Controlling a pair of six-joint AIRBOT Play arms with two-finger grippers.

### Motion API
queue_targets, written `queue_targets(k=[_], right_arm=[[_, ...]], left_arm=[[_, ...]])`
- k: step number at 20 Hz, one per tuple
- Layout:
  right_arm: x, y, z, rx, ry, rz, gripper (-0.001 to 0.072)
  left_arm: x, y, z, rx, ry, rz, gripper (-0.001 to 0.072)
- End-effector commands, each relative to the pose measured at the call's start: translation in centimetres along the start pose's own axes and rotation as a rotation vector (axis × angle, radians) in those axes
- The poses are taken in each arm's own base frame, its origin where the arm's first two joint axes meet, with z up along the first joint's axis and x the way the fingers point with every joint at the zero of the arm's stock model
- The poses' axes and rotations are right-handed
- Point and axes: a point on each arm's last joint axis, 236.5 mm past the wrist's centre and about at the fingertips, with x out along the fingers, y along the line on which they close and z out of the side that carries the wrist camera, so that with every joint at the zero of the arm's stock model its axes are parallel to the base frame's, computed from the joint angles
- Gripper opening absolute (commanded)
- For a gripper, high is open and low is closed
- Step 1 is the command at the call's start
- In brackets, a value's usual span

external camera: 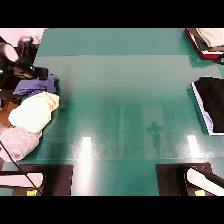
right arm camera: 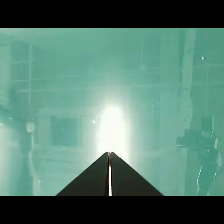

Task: Fold the shirts.

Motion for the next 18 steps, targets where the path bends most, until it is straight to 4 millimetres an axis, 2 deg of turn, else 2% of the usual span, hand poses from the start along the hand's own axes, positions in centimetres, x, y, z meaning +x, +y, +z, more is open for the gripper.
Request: queue_targets(k=[1,4,5,6,7,8,10,12,13,14,16,18], right_arm=[[0.0,0.0,0.0,-0.001,0.000,0.000,0.0016],[0.0,0.0,0.0,-0.001,-0.001,0.000,0.0016],[0.0,0.0,0.0,-0.001,-0.001,0.000,0.0016],[0.0,0.0,0.0,-0.001,-0.001,0.000,0.0016],[0.0,0.1,0.0,-0.001,-0.001,0.001,0.0016],[0.0,0.1,0.0,-0.001,-0.001,0.001,0.0016],[0.0,0.1,0.0,-0.001,-0.001,0.001,0.0016],[-0.1,0.3,0.4,-0.001,-0.020,0.013,0.0016],[-0.2,0.4,0.7,-0.003,-0.035,0.012,0.0016],[-0.5,0.5,1.1,-0.006,-0.060,0.012,0.0016],[-1.5,1.0,2.5,-0.015,-0.144,0.015,0.0016],[-2.9,1.7,3.9,-0.028,-0.236,0.018,0.0016]], left_arm=[[4.8,1.0,-1.7,0.026,0.073,0.057,0.0511],[6.1,1.0,-1.8,0.034,0.082,0.062,0.0489],[6.1,1.0,-1.4,0.036,0.066,0.062,0.0327],[5.9,1.0,-1.0,0.035,0.054,0.062,0.0124],[5.6,1.1,-0.5,0.031,0.041,0.063,0.0023],[4.9,1.1,0.2,0.026,0.030,0.061,0.0025],[2.3,-0.2,2.8,-0.020,-0.034,-0.006,0.0024],[-3.2,-2.3,7.3,-0.035,-0.184,-0.112,0.0024],[-7.4,-3.8,9.7,-0.004,-0.288,-0.174,0.0024],[-12.5,-5.7,11.7,0.037,-0.397,-0.247,0.0024],[-23.5,-9.9,13.7,0.123,-0.614,-0.407,0.0025],[-33.7,-14.1,13.0,0.196,-0.791,-0.587,0.0024]])
